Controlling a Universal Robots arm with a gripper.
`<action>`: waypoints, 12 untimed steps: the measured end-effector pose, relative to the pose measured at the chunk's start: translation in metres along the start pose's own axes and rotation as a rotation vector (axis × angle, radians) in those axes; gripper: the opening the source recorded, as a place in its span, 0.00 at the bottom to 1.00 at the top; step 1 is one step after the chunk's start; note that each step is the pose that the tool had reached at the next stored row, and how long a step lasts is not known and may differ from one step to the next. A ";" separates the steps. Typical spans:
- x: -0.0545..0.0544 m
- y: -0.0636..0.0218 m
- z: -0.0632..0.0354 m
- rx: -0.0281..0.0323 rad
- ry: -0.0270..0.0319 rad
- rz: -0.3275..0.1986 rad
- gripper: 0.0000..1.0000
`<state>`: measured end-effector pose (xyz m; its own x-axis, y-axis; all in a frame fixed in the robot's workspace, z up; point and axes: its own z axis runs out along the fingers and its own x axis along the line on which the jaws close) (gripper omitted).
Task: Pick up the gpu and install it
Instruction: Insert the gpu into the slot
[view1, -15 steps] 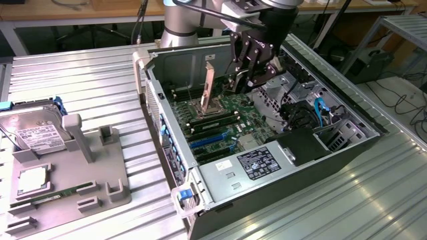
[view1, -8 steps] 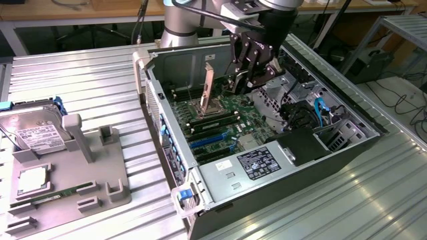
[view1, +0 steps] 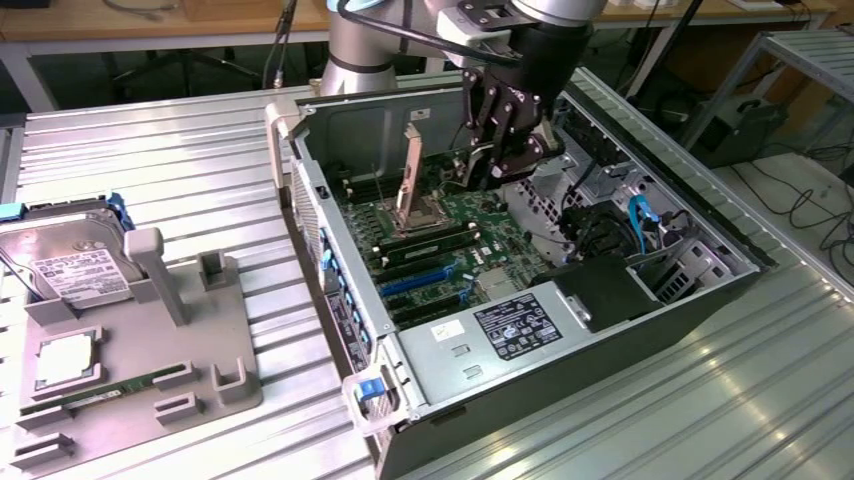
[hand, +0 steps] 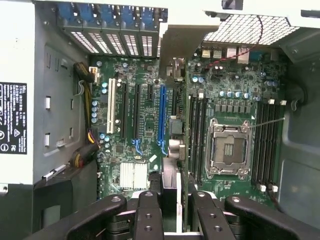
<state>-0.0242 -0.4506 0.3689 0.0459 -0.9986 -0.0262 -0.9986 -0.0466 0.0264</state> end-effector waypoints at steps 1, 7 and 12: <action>0.000 0.0001 0.0004 0.0001 0.0000 0.003 0.28; 0.000 0.0001 0.0024 0.0001 -0.0001 0.005 0.28; 0.000 0.0000 0.0085 0.0002 -0.0002 0.005 0.28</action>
<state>-0.0244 -0.4506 0.3605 0.0409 -0.9988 -0.0262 -0.9988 -0.0416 0.0263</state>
